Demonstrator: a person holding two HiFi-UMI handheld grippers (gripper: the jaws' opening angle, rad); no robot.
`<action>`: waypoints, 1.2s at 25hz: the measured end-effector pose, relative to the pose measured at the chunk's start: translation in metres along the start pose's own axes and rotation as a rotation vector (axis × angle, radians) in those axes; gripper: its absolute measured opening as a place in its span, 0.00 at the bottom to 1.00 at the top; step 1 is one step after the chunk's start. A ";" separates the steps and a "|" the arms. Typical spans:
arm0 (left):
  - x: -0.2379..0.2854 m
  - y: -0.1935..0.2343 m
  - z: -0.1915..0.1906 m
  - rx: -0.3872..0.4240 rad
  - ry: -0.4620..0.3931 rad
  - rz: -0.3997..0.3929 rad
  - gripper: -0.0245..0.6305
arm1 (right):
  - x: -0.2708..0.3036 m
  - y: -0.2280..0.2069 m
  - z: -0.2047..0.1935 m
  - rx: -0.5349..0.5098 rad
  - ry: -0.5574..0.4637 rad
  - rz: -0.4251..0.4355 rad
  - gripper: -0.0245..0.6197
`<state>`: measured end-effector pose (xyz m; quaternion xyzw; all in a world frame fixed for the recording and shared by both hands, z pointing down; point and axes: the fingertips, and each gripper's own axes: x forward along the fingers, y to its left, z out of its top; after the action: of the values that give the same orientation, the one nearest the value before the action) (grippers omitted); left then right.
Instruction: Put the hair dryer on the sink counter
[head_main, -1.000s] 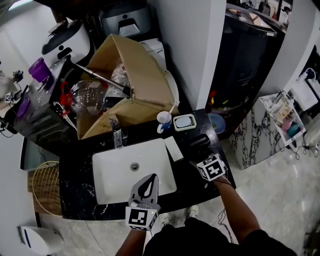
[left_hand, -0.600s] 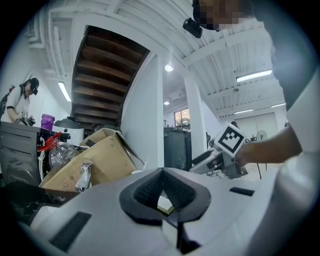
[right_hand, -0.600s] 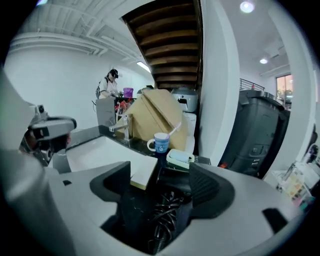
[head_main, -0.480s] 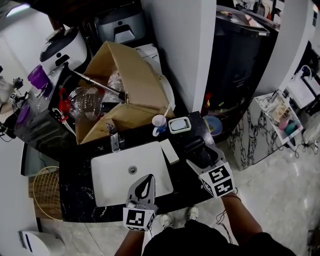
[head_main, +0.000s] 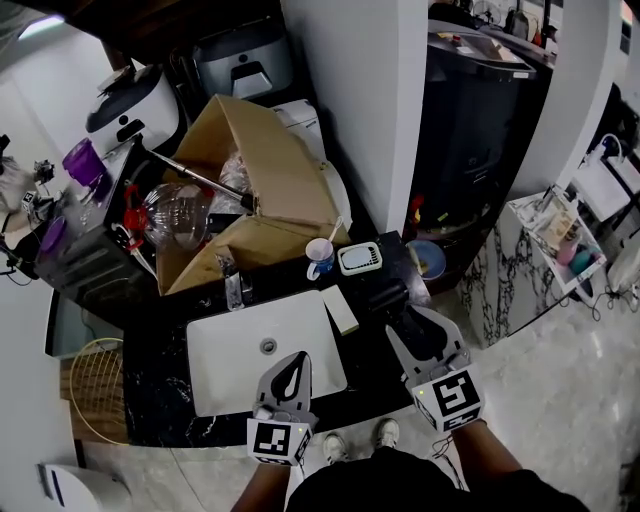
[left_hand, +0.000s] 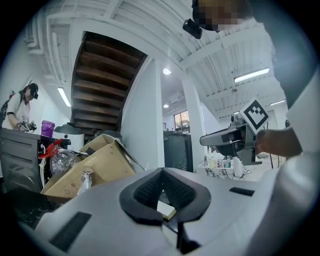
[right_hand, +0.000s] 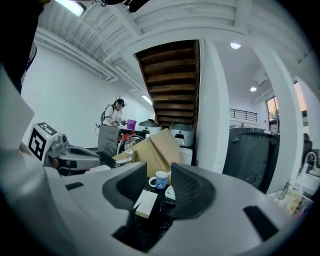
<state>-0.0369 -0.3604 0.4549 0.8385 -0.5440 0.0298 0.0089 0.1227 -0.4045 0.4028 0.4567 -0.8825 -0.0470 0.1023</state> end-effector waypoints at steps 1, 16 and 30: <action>0.000 0.000 0.001 0.000 -0.002 -0.001 0.03 | -0.002 0.002 0.001 -0.002 -0.009 -0.002 0.26; -0.003 -0.005 0.013 0.006 -0.033 0.001 0.03 | -0.023 0.025 0.007 0.016 -0.084 -0.014 0.04; -0.006 -0.010 0.007 0.001 0.002 -0.002 0.03 | -0.022 0.019 -0.006 0.006 -0.065 -0.028 0.04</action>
<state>-0.0301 -0.3518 0.4480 0.8391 -0.5430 0.0308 0.0090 0.1215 -0.3754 0.4093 0.4677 -0.8789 -0.0604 0.0714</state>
